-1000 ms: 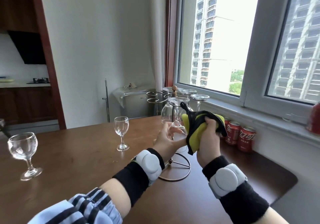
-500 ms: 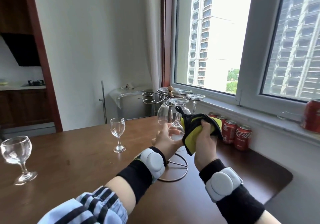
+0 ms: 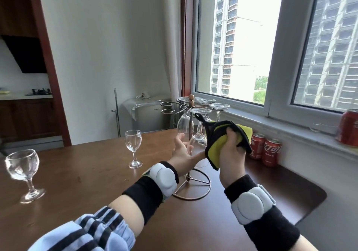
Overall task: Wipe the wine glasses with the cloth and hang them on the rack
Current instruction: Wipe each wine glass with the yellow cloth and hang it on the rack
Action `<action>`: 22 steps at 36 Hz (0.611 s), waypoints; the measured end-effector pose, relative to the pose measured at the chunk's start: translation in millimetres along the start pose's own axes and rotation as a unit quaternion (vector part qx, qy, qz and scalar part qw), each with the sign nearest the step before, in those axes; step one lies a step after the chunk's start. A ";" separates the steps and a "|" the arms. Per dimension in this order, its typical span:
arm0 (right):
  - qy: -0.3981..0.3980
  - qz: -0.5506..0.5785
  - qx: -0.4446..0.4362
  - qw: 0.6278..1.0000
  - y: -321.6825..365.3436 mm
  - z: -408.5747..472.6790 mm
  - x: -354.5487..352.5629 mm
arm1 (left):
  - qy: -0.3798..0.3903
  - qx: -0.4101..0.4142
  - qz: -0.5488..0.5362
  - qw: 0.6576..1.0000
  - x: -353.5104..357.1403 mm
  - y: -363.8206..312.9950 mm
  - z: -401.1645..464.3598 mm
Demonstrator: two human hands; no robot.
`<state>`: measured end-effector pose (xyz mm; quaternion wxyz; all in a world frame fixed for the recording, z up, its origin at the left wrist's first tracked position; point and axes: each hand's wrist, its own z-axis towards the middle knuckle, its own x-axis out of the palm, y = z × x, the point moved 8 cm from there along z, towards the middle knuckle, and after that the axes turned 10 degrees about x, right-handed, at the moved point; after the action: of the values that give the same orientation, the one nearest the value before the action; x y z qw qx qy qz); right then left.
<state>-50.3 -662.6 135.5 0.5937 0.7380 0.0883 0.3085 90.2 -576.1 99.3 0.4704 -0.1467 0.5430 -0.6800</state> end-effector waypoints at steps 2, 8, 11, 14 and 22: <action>0.008 -0.010 -0.028 1.000 7.8 -6.5 3.5 | -0.001 0.001 0.009 1.000 -8.8 -5.1 -2.6; 0.044 -0.004 -0.085 0.995 20.7 -27.1 22.5 | -0.077 0.025 -0.083 0.993 -47.9 -30.8 1.7; 0.067 0.010 -0.095 0.993 20.5 -35.9 33.0 | -0.138 0.038 -0.105 0.984 -67.6 -37.9 9.9; 0.088 0.012 -0.101 0.991 18.1 -41.8 42.4 | -0.165 0.063 -0.100 0.979 -80.1 -45.9 16.2; 0.126 0.017 -0.117 0.985 8.4 -55.5 59.8 | -0.153 0.086 -0.145 0.974 -78.8 -51.8 17.4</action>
<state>-35.9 -589.7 170.1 0.6548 0.6199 0.1137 0.4172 118.1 -525.2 175.6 0.4548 -0.2848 0.3770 -0.7549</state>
